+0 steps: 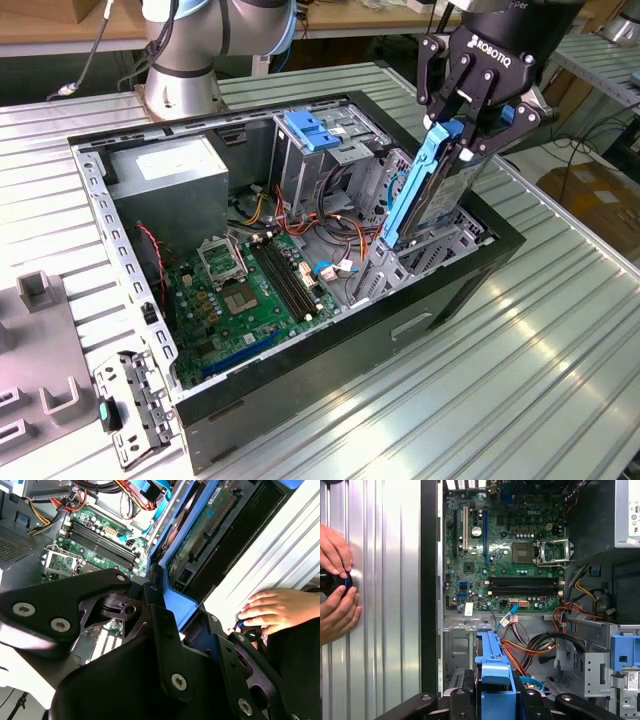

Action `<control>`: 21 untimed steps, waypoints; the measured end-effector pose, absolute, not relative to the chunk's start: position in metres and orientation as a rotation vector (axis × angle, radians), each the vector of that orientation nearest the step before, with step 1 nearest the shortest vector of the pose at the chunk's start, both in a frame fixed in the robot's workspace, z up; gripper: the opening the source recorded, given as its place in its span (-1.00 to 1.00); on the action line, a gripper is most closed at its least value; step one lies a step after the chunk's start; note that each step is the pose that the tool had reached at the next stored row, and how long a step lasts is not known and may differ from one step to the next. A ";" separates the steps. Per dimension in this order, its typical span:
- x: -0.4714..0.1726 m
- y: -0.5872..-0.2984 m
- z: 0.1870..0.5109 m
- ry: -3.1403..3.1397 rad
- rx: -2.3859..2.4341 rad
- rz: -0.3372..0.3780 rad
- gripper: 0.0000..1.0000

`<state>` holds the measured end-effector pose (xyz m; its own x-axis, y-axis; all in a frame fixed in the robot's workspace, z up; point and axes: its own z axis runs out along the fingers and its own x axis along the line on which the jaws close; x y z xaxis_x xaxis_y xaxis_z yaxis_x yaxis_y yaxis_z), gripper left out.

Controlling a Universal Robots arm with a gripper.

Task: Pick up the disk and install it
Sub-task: 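Insert the disk into the insertion slot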

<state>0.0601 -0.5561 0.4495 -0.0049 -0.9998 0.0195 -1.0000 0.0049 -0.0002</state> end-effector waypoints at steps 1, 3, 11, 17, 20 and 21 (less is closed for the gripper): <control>0.060 -0.556 0.449 -2.219 2.205 0.022 -0.25; 0.060 -0.556 0.446 -2.221 2.202 0.022 -0.25; 0.060 -0.556 0.437 -2.222 2.202 0.021 -0.25; 0.060 -0.556 0.436 -2.222 2.202 0.022 -0.25; 0.060 -0.556 0.436 -2.222 2.202 0.022 -0.25; 0.060 -0.556 0.436 -2.222 2.202 0.022 -0.25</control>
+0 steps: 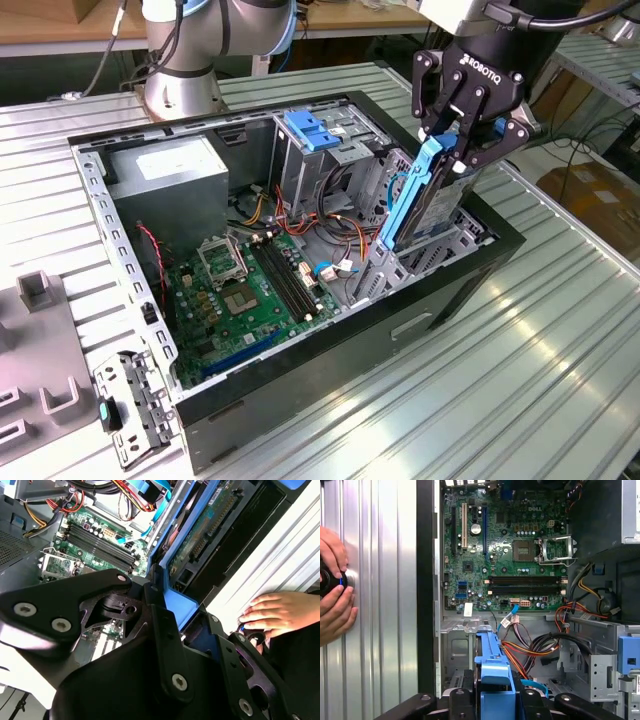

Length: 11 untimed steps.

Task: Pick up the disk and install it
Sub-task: 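Insert the disk into the insertion slot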

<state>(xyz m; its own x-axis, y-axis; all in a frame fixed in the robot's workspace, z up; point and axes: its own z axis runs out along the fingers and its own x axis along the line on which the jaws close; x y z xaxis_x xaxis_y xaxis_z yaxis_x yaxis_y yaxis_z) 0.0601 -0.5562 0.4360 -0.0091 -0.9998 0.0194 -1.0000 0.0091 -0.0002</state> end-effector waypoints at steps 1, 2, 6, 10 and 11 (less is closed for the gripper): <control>0.060 -0.556 0.436 -2.222 2.202 0.021 -0.25; 0.060 -0.556 0.436 -2.222 2.202 0.021 -0.25; 0.060 -0.556 0.433 -2.222 2.202 0.021 -0.25; 0.060 -0.556 0.426 -2.222 2.202 0.021 -0.25; 0.060 -0.556 0.423 -2.222 2.202 0.022 -0.25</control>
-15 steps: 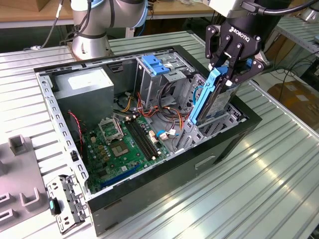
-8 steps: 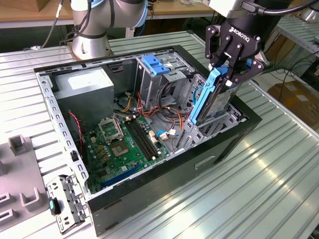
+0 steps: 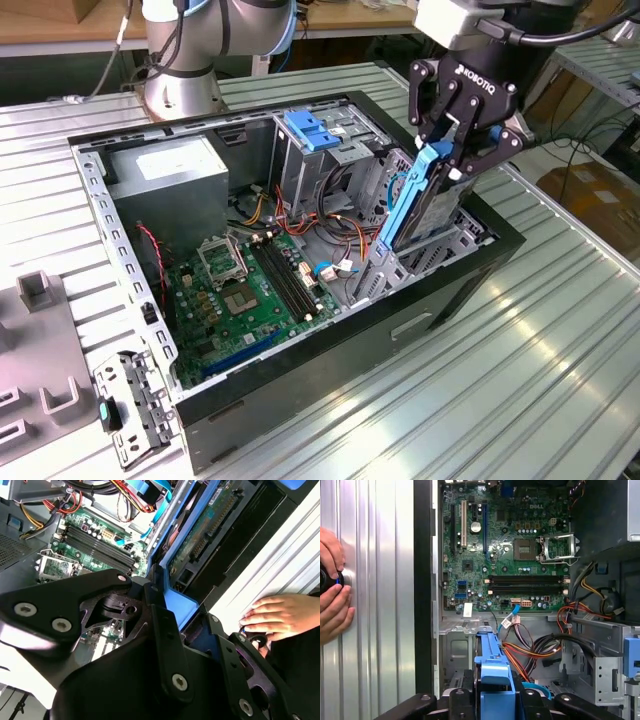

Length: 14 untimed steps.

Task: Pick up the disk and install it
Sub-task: 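Insert the disk into the insertion slot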

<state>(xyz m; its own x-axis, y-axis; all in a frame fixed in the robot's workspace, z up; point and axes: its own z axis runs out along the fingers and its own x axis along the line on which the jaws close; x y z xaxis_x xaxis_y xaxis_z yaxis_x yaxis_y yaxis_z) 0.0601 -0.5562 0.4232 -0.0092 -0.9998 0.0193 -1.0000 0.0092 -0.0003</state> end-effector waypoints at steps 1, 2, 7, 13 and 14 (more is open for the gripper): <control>0.060 -0.556 0.418 -2.222 2.202 0.022 -0.25; 0.060 -0.556 0.415 -2.222 2.202 0.022 -0.25; 0.060 -0.557 0.403 -2.222 2.202 0.022 -0.25; 0.060 -0.558 0.384 -2.222 2.202 0.022 -0.25; 0.060 -0.558 0.381 -2.222 2.202 0.022 -0.25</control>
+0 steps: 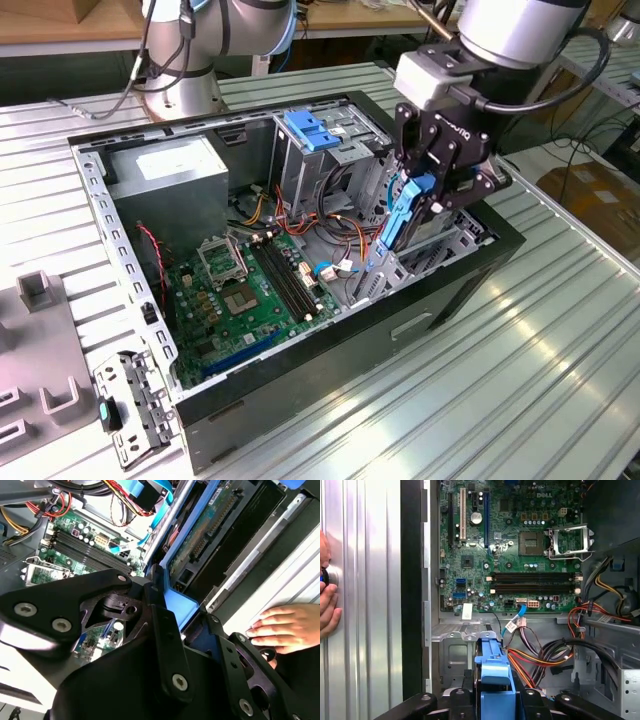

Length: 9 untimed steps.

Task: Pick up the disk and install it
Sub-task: 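Insert the disk into the insertion slot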

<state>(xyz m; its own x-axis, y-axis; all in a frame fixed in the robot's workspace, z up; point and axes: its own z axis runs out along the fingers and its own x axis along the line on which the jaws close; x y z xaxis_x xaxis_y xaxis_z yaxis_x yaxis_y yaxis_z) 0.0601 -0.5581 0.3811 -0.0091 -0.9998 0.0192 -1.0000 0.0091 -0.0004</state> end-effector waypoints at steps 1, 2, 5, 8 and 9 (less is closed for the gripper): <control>0.060 -0.558 0.379 -2.222 2.202 0.022 -0.25; 0.060 -0.559 0.377 -2.222 2.202 0.022 -0.25; 0.060 -0.559 0.373 -2.222 2.202 0.022 -0.25; 0.060 -0.559 0.373 -2.222 2.202 0.022 -0.25; 0.060 -0.559 0.373 -2.222 2.202 0.022 -0.24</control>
<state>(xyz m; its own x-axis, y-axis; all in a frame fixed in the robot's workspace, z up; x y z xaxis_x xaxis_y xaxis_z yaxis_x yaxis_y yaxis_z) 0.0601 -0.5589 0.3727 -0.0091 -0.9998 0.0198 -1.0000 0.0091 -0.0005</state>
